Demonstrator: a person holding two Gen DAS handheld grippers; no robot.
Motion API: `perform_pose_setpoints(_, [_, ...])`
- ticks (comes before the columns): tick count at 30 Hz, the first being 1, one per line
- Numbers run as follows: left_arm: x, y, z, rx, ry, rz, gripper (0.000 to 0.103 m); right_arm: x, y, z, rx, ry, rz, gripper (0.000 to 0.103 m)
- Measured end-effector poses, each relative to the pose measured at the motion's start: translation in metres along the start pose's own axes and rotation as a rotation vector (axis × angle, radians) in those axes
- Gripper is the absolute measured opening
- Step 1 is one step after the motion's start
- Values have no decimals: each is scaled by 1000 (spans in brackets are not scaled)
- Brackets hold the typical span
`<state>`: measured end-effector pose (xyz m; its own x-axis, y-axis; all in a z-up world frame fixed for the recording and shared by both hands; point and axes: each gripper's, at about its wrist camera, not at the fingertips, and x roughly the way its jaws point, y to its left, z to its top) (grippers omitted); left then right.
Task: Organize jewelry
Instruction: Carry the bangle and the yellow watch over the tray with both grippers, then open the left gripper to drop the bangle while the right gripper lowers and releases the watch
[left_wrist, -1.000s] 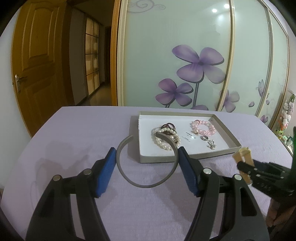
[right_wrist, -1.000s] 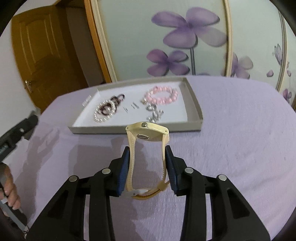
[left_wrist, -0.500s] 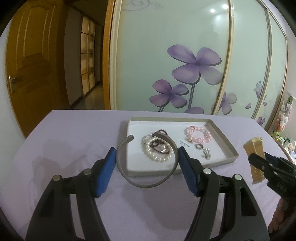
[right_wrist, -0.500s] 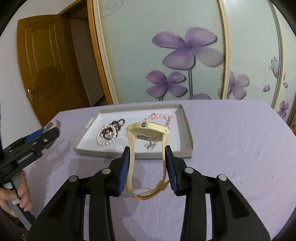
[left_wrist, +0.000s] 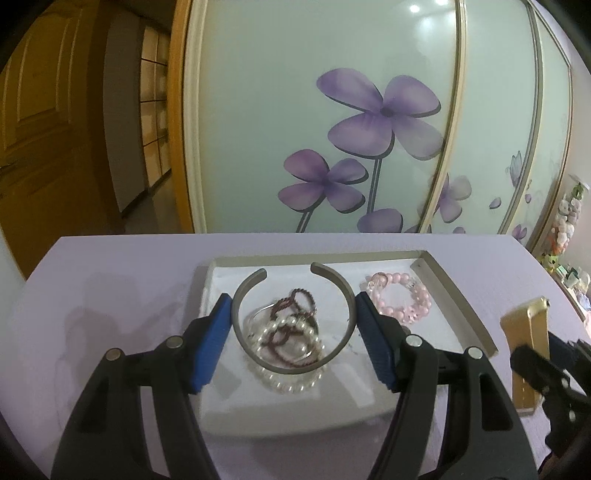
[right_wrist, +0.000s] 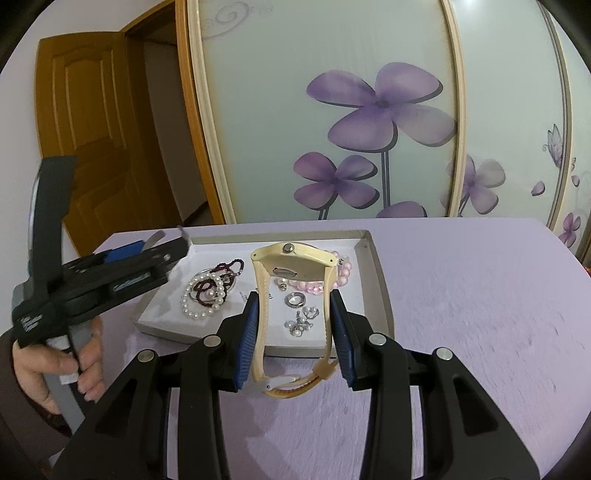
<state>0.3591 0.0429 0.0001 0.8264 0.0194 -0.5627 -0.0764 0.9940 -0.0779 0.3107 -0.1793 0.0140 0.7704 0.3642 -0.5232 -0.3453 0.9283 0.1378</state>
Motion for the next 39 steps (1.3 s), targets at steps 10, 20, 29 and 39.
perform_pose_setpoints(10, [39,-6,0,2,56,-13,67,13,-2,-5,9,20,2,39])
perform_pose_setpoints(20, [51,-6,-2,-13,83,-25,67,17,0,-8,2,32,-3,39])
perform_pose_setpoints(29, [38,1,0,-27,61,-31,69,18,4,-10,-7,36,-5,39])
perform_pose_setpoints(39, [15,14,-5,-56,40,-24,74,16,10,-9,-24,30,-1,39])
